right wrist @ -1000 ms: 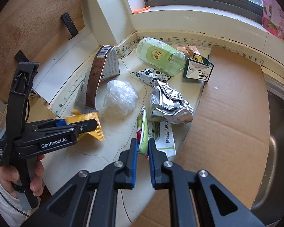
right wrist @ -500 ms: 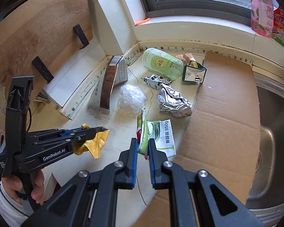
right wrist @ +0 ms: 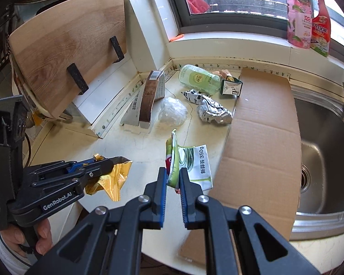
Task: Collect trash
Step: 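Grasp the yellow cracker bag with the left gripper while the right grasps the green-white packet, then carry the cracker bag and green packet down over the black bin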
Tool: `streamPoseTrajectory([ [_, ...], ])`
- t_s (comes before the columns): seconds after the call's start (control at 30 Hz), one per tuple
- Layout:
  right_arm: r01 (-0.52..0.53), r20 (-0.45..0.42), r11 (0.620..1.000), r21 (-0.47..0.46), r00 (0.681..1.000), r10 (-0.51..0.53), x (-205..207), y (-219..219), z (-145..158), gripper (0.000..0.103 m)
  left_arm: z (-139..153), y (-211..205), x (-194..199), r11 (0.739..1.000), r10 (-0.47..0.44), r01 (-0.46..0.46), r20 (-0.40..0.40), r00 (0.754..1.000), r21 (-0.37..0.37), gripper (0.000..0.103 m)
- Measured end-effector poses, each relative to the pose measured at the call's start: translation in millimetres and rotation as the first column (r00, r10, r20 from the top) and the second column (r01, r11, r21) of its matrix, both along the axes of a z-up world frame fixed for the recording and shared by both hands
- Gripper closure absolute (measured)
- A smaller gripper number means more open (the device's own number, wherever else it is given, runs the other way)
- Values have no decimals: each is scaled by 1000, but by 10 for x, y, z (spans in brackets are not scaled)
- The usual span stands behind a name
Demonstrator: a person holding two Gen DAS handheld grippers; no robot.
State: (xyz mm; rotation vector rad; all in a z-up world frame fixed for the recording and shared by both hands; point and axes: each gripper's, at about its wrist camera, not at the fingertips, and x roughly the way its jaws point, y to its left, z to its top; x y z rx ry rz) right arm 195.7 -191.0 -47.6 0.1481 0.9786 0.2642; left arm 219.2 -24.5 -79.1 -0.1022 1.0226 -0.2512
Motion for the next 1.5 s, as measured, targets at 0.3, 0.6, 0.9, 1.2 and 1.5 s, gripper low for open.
streamPoseTrajectory([
  [0.3,80,-7,997,-1,997,-80,-438,-102,-195,93,-380,5,-258,1000,17,-18,-21,1000,-25,94],
  [0.6,107,41,994,-9,993,-106,-868,-161,-193,93,-460,-108,-471,1000,-28,28,13,1000,-11,94],
  [0.9,155,60,988,-5,986,-154,-1166,-219,-285,93,-570,-218,-668,998,-70,70,21,997,0,94],
  [1.2,192,182,981,-22,966,-185,-1081,-286,136,93,-246,-259,-635,996,-83,84,96,992,0,94],
  [1.5,160,218,986,-48,965,-146,-948,-235,258,93,-51,-267,-596,996,-84,85,146,986,-1,94],
])
